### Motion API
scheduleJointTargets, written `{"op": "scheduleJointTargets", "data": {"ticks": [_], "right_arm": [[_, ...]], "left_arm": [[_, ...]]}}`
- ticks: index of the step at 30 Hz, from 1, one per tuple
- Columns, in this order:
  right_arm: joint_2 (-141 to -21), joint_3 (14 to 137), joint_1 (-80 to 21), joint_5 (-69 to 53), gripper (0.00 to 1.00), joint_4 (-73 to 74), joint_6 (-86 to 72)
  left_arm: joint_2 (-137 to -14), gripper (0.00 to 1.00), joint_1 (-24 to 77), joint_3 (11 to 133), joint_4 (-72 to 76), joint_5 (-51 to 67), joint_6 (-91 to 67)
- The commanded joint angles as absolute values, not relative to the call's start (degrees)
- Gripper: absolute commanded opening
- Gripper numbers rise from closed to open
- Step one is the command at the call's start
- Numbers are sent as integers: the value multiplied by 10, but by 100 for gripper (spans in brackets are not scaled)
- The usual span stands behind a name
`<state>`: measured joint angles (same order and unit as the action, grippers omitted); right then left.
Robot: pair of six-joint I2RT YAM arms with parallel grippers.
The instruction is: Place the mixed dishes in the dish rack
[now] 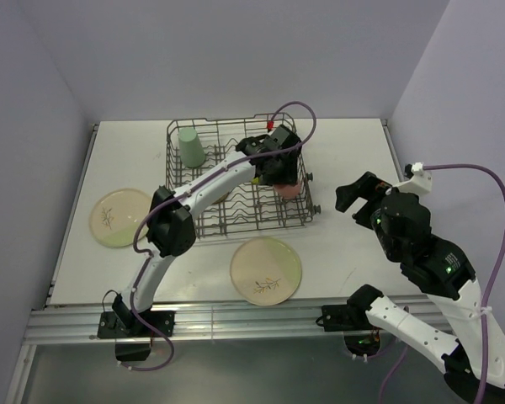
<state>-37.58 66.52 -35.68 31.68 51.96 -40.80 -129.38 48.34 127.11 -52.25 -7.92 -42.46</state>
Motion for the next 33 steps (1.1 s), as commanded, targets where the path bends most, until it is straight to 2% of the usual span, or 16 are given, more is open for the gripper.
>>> {"op": "scheduleJointTargets", "data": {"ticks": [1,8,10,13,14,17,19,20,21,22,23,33], "right_arm": [[-369,667,-353,337,100,521,-403],[-363,652,-353,337,100,516,-401],[-363,648,-353,335,100,512,-402],[-362,638,-353,330,100,505,-401],[-362,636,-353,328,100,502,-402],[-362,628,-353,323,100,498,-402],[-363,621,-353,317,100,493,-402],[-364,619,-353,316,100,490,-403],[-364,615,-353,315,100,489,-403],[-365,612,-353,315,100,487,-403],[-366,610,-354,315,100,485,-402],[-367,566,-353,294,100,473,-403]], "left_arm": [[-1323,0,490,1324,-534,-74,-411],[-1348,1,490,1349,-557,-91,-407],[-1354,3,488,1351,-555,-86,-407],[-1363,13,487,1358,-551,-80,-407],[-1366,23,487,1360,-551,-80,-407],[-1368,46,487,1360,-544,-80,-407],[-1369,53,487,1360,-540,-80,-407],[-1369,65,487,1360,-535,-79,-406],[-1369,88,487,1361,-534,-79,-405],[-1370,96,486,1364,-533,-78,-404],[-1371,99,485,1366,-534,-78,-404],[-1320,99,483,1335,-526,-112,-406]]}}
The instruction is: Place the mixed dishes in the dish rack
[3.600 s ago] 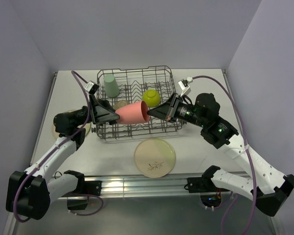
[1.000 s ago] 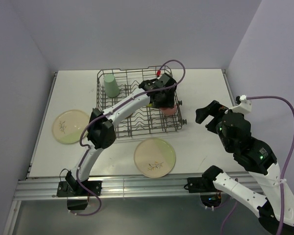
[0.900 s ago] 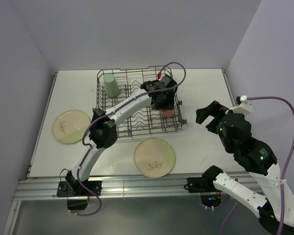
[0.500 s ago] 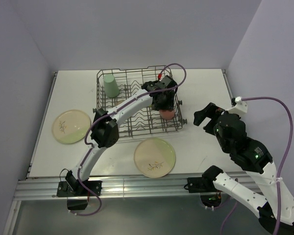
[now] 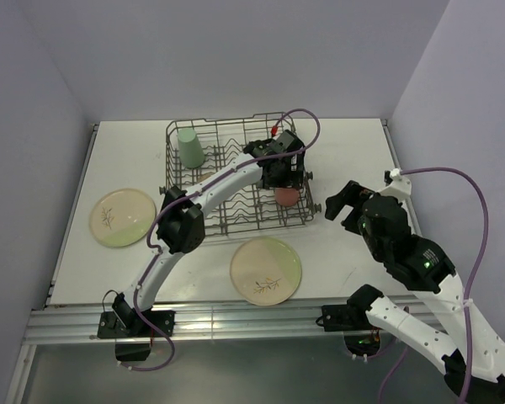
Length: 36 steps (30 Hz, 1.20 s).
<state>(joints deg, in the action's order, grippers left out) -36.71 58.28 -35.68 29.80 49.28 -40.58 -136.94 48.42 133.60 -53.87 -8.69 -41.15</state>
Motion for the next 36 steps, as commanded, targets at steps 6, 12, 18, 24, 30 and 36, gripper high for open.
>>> {"op": "scheduleJointTargets", "data": {"ticks": [6,12,18,24,30,36], "right_arm": [[-355,501,-354,218,99,461,-410],[-339,401,-362,107,96,416,-454],[-351,364,-386,79,94,401,-497],[-408,319,-480,78,92,364,-594],[-445,280,-567,155,90,358,-709],[-428,228,-570,154,81,340,-741]], "left_arm": [[-1234,99,484,1284,-530,-150,-414],[-1062,99,490,1142,-510,-217,-426],[-869,99,499,945,-462,-208,-446],[-681,99,503,699,-374,-130,-492],[-556,99,507,543,-330,-76,-532],[-489,99,519,454,-286,-33,-562]]}}
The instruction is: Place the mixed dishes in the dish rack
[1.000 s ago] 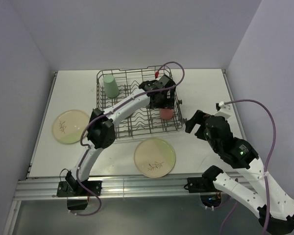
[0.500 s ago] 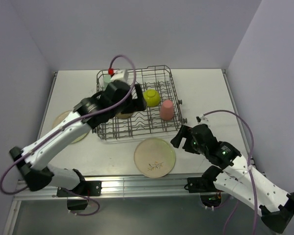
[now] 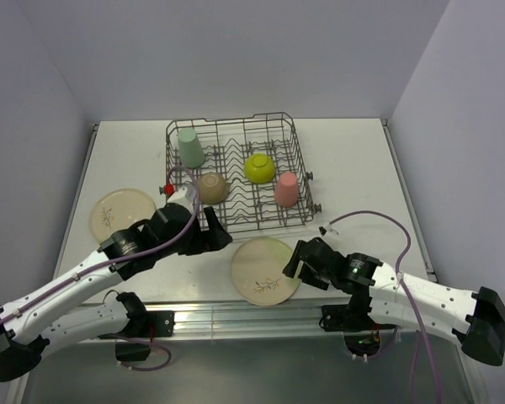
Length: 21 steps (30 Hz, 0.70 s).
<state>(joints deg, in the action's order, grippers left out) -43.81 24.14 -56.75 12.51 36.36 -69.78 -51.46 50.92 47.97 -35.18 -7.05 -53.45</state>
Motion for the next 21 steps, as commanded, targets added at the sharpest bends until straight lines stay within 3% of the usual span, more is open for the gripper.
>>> {"op": "scheduleJointTargets", "data": {"ticks": [1,10,13,16,17,19,21], "right_arm": [[-430,222,-571,153,79,338,-744],[-515,199,-595,155,68,278,-777],[-555,211,-617,181,58,283,-804],[-576,208,-637,199,41,276,-834],[-578,207,-641,200,25,272,-838],[-583,206,-653,203,4,266,-851],[-587,209,-660,209,0,266,-855]], "left_arm": [[-484,99,522,446,-280,-28,-566],[-473,99,551,403,-257,-30,-585],[-471,99,558,401,-259,-35,-589],[-463,99,569,395,-265,-42,-598],[-461,99,573,390,-267,-44,-600],[-450,99,578,384,-279,-52,-611],[-441,99,585,374,-283,-54,-618]]}}
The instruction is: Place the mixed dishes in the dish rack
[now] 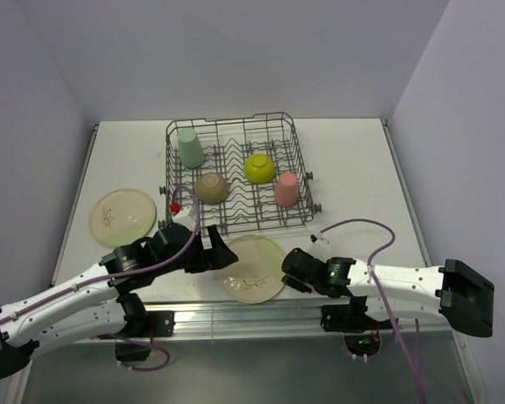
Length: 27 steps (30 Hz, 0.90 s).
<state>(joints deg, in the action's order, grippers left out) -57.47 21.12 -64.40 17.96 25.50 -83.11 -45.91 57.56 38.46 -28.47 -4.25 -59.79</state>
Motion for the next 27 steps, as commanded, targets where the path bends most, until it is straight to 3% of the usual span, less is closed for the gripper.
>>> {"op": "scheduleJointTargets", "data": {"ticks": [1,15,27], "right_arm": [[-587,215,-669,213,0,272,-861],[-500,270,-688,222,0,280,-892],[-499,280,-688,197,0,252,-921]], "left_arm": [[-430,99,587,371,-290,-56,-630],[-290,85,637,183,-177,-4,-820],[-454,84,763,152,-6,-40,-906]]}}
